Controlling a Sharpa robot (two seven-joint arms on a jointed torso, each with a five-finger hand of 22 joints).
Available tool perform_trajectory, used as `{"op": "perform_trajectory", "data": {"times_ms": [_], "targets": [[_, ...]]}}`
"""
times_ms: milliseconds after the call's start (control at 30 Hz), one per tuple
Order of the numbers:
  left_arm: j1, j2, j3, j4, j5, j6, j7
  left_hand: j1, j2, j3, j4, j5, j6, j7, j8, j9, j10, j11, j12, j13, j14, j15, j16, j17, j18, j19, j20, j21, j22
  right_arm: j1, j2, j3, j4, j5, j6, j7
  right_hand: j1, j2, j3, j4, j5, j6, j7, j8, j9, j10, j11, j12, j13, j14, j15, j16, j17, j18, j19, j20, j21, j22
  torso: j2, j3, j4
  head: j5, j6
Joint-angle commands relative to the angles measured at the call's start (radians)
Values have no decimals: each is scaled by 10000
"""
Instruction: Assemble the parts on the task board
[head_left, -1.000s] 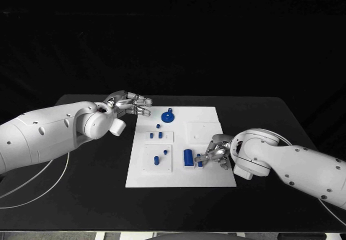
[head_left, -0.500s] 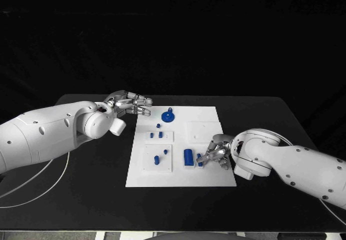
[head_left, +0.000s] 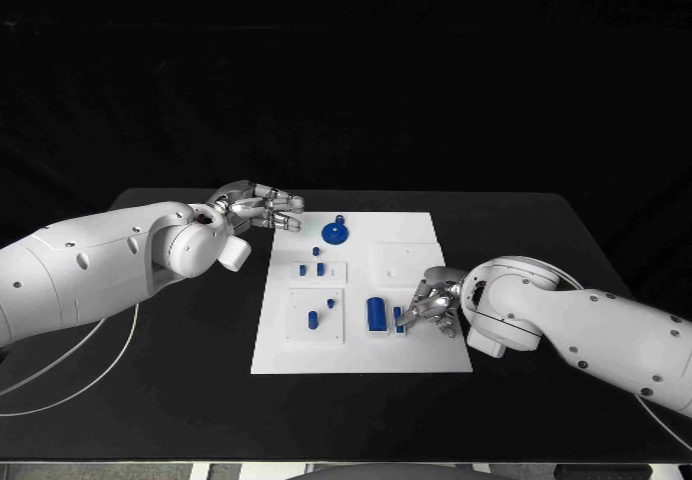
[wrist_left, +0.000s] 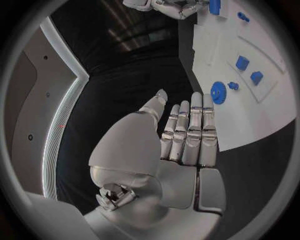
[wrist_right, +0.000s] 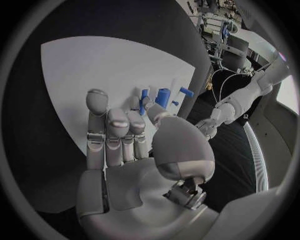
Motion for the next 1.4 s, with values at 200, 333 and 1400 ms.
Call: {"op": "perform_trajectory", "data": {"times_ms": [200, 333, 1400], "targets": [[5, 20, 5, 4, -12, 115, 71, -23, 38, 11, 37, -31, -83, -2, 4, 12, -73, -20, 56, 8, -67, -26, -35, 12, -61, 70, -5, 31, -9, -34, -114, -19, -105, 190, -157, 383, -619, -1150, -655, 2091, 212, -76, 103, -34, -23, -88, 77, -87, -68, -24, -42, -111, -51, -92, 422, -30, -121, -28, -11, 8, 6, 40, 54], [4, 31, -6, -19, 3, -2, 188, -24, 29, 14, 37, -31, -77, -2, 9, 14, -63, -24, 60, 8, -57, -29, -29, 17, -59, 77, -7, 37, -27, -33, -204, 90, -260, 628, -283, 752, -179, -1057, -2538, 2949, 910, -462, 226, -19, 4, -168, 151, -148, -110, -41, -16, -243, -128, -22, 414, 4, -314, -133, -38, 26, -6, 40, 136], [-351, 1156, 24, -2335, 2139, -1074, 2406, -413, -94, -230, -102, 122, -1210, -303, -110, -67, -1680, -125, -63, -25, -2378, 309, -217, -282, -6, -1301, 692, -116, -498, 841, 1968, 1039, -7107, 7358, -1799, 9186, 905, 570, -2283, 310, 1905, -2794, 905, -62, -506, -3496, 1816, -9621, -11613, -4216, 2212, -9685, -9738, 625, -5723, 3118, -4787, -10641, -744, 18, -211, 79, 1647]]}}
